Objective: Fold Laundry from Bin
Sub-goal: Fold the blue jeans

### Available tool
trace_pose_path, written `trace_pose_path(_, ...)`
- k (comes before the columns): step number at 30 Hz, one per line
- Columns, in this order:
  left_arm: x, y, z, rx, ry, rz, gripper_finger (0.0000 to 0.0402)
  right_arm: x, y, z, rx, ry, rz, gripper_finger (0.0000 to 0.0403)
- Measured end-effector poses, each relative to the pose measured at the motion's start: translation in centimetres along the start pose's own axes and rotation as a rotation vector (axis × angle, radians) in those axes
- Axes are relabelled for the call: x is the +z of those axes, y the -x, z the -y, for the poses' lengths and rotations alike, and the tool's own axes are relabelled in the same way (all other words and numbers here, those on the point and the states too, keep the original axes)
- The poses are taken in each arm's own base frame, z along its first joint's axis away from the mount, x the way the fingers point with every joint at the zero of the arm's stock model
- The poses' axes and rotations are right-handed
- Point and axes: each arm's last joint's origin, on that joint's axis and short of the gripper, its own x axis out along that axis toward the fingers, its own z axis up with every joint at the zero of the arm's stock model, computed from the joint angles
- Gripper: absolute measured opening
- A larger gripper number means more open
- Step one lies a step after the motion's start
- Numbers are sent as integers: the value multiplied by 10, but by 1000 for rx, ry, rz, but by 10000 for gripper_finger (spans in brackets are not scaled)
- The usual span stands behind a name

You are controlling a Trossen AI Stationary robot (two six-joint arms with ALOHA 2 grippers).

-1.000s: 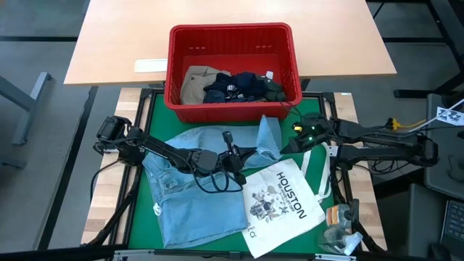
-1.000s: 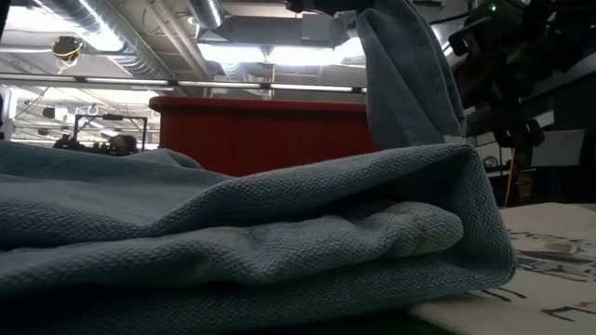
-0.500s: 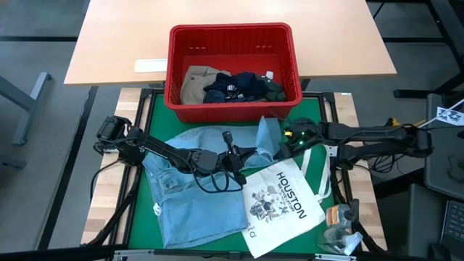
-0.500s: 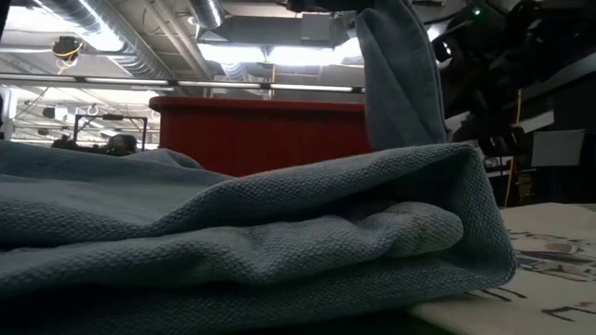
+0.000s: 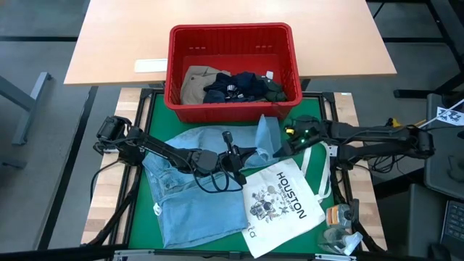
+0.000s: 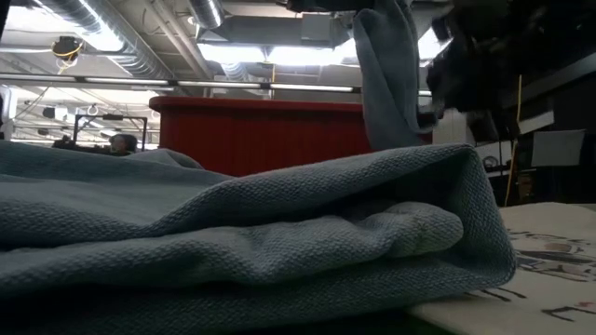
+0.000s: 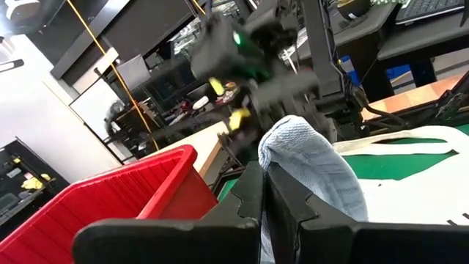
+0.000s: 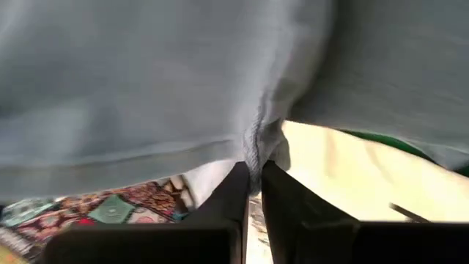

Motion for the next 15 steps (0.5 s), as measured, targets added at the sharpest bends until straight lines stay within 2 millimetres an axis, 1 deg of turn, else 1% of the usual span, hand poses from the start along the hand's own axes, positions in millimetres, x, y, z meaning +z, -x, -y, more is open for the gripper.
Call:
trace_pose_path(4, 0, 0, 0, 0, 6, 0, 0, 4, 19, -28, 82, 81, 85, 9)
trace_pose_path(9, 0, 0, 1, -13, 113, 6, 0, 9, 46, -64, 173, 189, 223, 14)
trace_pose_path(15, 1, 0, 3, -101, 311, 37, 0, 15, 62, -89, 185, 299, 360, 6)
